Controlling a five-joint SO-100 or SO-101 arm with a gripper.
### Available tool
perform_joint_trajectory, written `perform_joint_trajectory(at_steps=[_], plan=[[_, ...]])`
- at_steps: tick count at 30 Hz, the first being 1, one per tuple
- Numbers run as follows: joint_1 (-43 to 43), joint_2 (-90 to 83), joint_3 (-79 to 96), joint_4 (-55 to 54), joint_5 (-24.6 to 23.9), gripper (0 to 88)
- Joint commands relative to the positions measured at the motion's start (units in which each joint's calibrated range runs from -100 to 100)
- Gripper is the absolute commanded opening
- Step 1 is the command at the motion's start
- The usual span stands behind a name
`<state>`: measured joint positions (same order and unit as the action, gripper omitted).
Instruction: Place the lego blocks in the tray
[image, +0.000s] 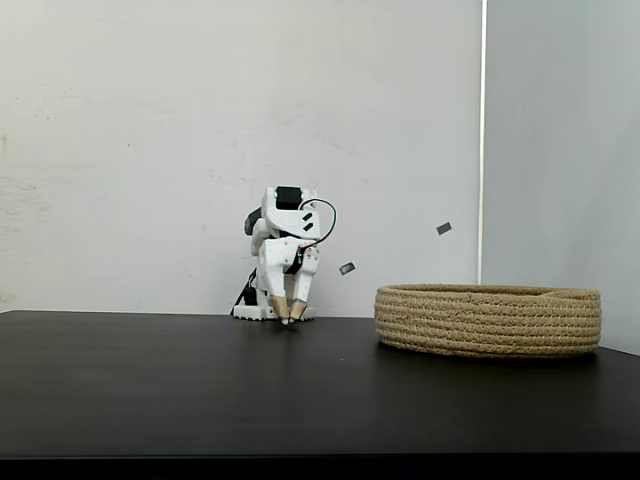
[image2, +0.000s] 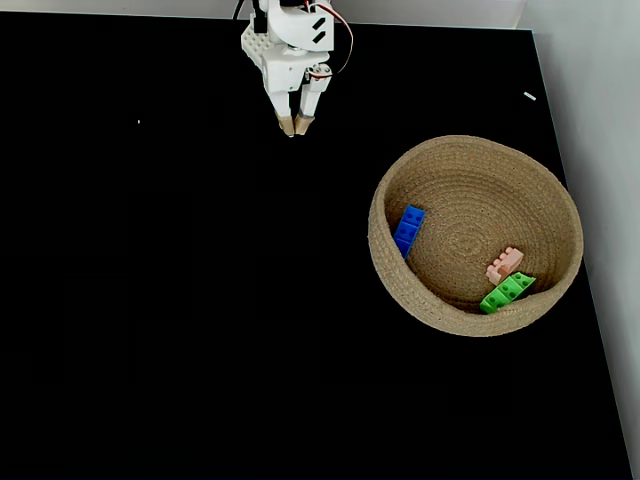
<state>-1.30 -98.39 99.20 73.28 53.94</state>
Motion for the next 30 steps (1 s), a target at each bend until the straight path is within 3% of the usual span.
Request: perform_joint_trajectory(at_steps=[1,5,30], plan=[[0.31,-0.41,0.80,0.31,-2.74,0.1],[0.31,-0.41,0.80,0.31,-5.23,0.4],[-0.68,-0.49,0.80,0.31,-4.69,0.8]])
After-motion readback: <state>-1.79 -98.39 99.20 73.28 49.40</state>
